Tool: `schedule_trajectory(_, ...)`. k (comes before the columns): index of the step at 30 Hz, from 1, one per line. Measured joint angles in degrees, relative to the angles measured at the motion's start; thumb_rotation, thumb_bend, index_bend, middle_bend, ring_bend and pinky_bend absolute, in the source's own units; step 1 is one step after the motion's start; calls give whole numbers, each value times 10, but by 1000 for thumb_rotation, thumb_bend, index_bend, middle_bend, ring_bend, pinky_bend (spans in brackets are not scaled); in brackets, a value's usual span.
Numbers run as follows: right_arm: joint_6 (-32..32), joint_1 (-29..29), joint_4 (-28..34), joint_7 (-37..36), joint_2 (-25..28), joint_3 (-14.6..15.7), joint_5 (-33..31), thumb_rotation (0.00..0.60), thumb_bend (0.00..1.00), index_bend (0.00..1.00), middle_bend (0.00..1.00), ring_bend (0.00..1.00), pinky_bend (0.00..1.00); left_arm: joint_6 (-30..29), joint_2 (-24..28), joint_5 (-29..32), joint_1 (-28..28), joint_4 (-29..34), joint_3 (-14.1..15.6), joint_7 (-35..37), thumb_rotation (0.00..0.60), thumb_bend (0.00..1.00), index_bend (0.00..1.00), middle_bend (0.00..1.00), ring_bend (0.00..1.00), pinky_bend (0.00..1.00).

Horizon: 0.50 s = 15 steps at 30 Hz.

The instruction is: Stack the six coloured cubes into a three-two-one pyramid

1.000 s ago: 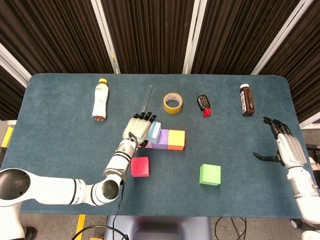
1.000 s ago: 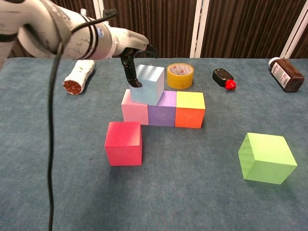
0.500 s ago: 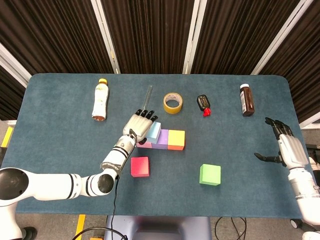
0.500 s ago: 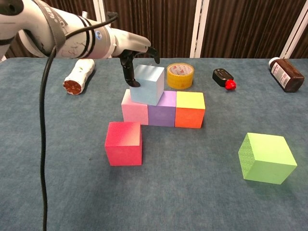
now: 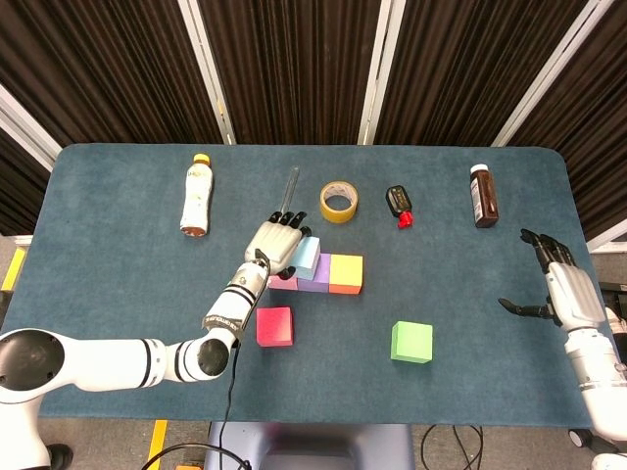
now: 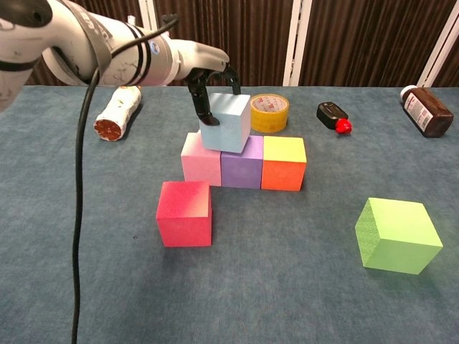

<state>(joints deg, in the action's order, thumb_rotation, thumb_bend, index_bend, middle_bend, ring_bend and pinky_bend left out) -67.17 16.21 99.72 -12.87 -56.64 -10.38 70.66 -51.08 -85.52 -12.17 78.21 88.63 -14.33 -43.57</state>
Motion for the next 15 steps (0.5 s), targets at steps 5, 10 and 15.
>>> schedule_trajectory(5,1,-1,2,-3,2,1,3,600,245,86,225,85,164,-25,4,33,2,19,-12,8,600,348,315,13,0,81)
schedule_trajectory(10,2,-2,3,-6,5,1,6,600,244,82,224,86,164,-52,-3,69,8,27,-17,4,600,347,290,16,0,89)
schedule_trajectory(15,2,-3,3,-7,6,2,7,600,245,80,225,85,164,-65,-15,76,12,23,-15,-7,600,348,278,17,0,89)
